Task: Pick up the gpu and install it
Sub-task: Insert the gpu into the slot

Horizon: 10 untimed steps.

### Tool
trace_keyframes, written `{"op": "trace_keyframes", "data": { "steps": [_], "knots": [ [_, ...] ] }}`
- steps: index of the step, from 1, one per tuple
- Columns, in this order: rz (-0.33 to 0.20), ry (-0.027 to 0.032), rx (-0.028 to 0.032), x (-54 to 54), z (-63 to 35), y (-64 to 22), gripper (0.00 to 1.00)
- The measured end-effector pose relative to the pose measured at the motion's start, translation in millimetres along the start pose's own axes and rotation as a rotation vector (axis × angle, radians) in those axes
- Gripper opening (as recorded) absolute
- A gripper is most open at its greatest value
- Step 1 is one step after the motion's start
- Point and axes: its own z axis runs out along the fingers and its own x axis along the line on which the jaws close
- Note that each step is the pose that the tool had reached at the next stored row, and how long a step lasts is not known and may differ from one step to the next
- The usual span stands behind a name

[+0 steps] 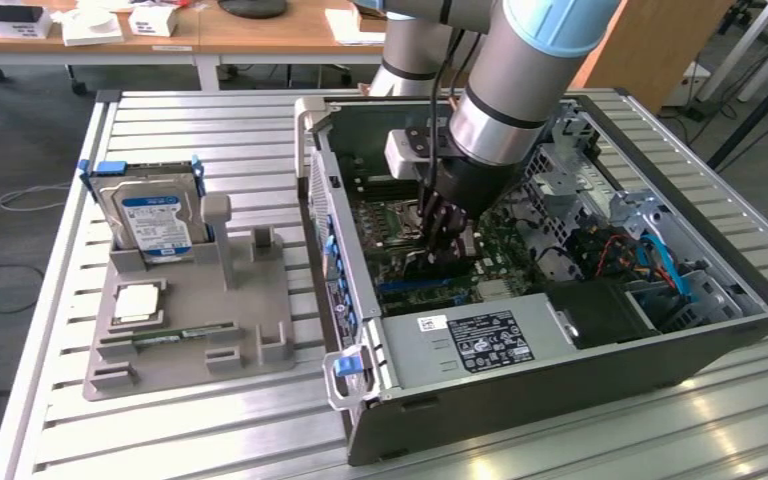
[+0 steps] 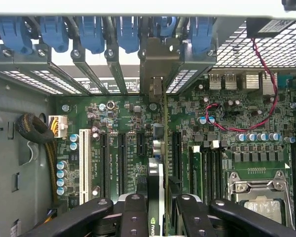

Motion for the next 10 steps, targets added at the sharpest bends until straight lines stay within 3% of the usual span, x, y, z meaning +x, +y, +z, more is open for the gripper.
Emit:
{"op": "trace_keyframes", "data": {
  "steps": [10],
  "knots": [
    [0.000, -0.0002, 0.0000, -0.7, 0.1, 0.0, 0.27]
  ]
}}
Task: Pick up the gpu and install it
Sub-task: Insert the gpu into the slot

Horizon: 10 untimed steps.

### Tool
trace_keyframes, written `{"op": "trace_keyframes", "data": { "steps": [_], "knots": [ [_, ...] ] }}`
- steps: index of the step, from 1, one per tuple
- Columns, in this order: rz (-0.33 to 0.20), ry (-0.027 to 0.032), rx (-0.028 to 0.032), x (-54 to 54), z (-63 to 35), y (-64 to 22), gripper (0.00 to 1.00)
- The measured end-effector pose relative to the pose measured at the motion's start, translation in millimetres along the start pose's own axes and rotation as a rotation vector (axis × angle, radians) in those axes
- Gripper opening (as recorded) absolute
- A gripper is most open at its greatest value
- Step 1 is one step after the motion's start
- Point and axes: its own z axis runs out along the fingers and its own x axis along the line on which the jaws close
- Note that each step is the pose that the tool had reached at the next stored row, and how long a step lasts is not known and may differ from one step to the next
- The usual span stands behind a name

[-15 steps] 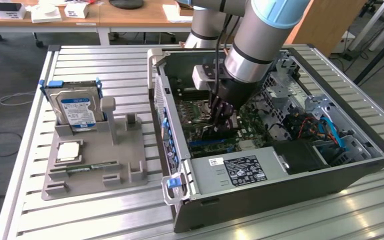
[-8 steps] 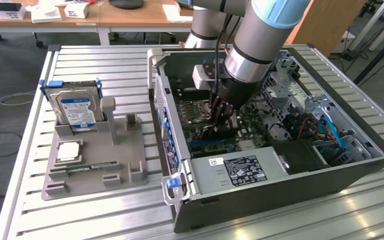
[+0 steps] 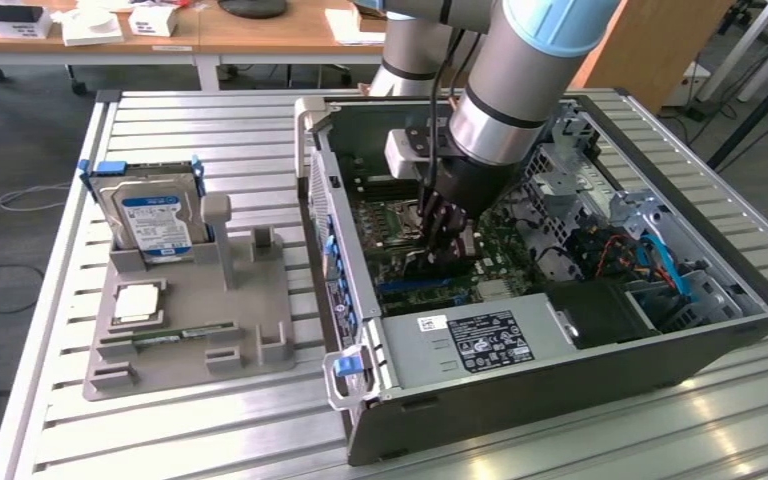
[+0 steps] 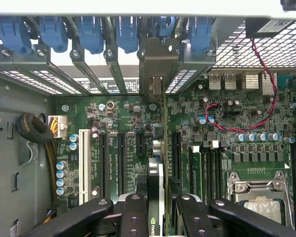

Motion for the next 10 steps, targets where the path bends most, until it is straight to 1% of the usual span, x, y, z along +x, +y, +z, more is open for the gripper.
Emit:
{"op": "trace_keyframes", "data": {
  "steps": [4, 10],
  "knots": [
    [0.003, -0.0002, 0.0000, 0.0, 0.1, 0.0, 0.27],
    [0.018, -0.0021, 0.0006, 0.0, 0.6, -0.3, 0.27]
  ]
}}
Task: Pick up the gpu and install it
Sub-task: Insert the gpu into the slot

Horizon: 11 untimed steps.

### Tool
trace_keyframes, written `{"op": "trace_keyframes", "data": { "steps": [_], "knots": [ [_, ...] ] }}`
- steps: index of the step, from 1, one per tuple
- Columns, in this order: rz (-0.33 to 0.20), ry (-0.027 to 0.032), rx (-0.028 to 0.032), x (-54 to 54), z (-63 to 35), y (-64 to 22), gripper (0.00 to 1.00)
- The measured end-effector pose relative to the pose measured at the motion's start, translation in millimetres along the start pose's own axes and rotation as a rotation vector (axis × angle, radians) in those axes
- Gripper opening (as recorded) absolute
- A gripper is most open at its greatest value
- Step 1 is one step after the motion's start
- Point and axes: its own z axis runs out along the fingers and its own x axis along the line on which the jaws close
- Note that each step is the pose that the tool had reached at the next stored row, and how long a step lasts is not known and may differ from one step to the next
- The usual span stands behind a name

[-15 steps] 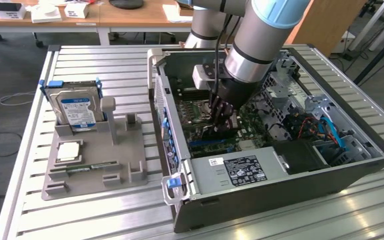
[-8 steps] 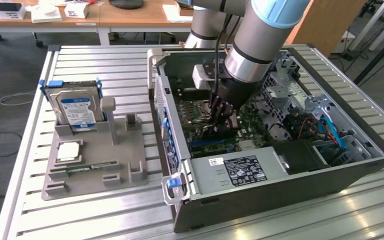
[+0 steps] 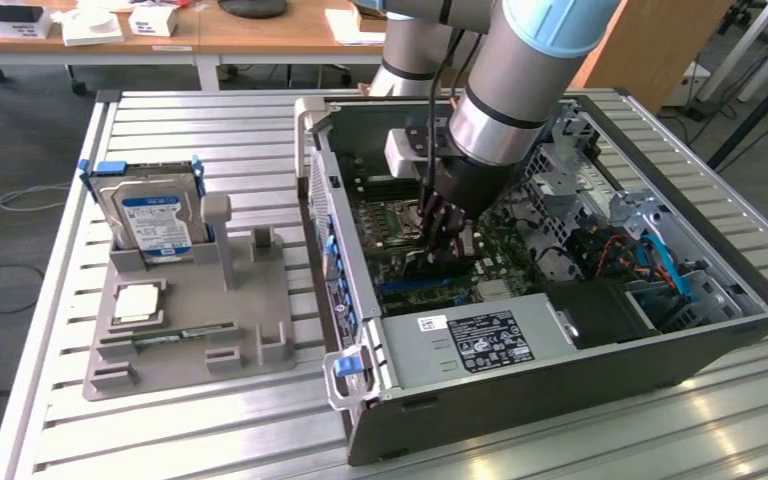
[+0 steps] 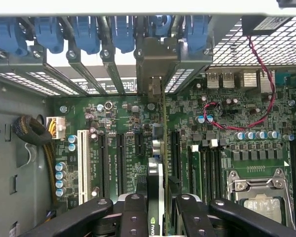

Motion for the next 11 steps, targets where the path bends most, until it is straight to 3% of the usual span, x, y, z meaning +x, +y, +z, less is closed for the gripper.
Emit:
{"op": "trace_keyframes", "data": {
  "steps": [11],
  "knots": [
    [0.001, 0.0001, 0.0000, -0.3, 0.7, -0.1, 0.27]
  ]
}}
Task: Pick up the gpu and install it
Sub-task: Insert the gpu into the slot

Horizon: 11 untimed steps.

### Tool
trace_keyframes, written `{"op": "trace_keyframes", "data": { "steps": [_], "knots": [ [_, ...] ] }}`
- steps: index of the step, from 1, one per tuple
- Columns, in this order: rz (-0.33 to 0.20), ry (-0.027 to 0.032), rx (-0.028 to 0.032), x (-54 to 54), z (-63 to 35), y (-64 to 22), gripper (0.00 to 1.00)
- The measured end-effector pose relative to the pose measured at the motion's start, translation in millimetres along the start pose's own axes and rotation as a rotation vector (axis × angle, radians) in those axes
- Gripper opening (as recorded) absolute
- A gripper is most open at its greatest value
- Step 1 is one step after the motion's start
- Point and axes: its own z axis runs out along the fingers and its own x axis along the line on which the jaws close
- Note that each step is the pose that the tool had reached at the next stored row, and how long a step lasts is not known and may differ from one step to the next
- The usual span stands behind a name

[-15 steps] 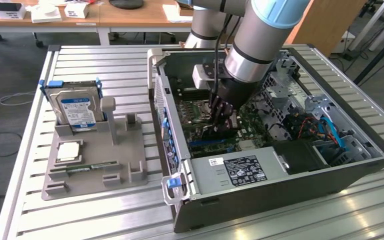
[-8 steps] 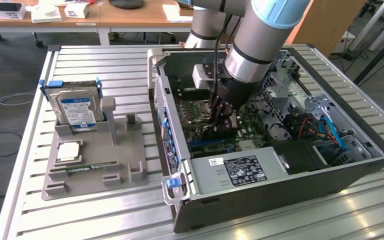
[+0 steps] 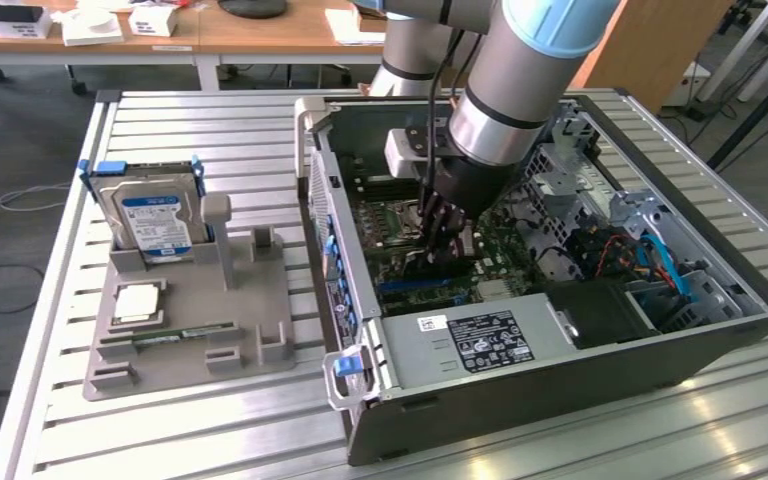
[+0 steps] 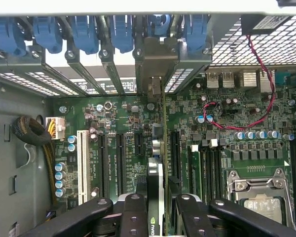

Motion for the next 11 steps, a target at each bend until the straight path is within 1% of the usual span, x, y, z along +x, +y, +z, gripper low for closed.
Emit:
{"op": "trace_keyframes", "data": {
  "steps": [11],
  "knots": [
    [0.000, -0.0002, 0.0001, 0.0, 0.7, -0.1, 0.27]
  ]
}}
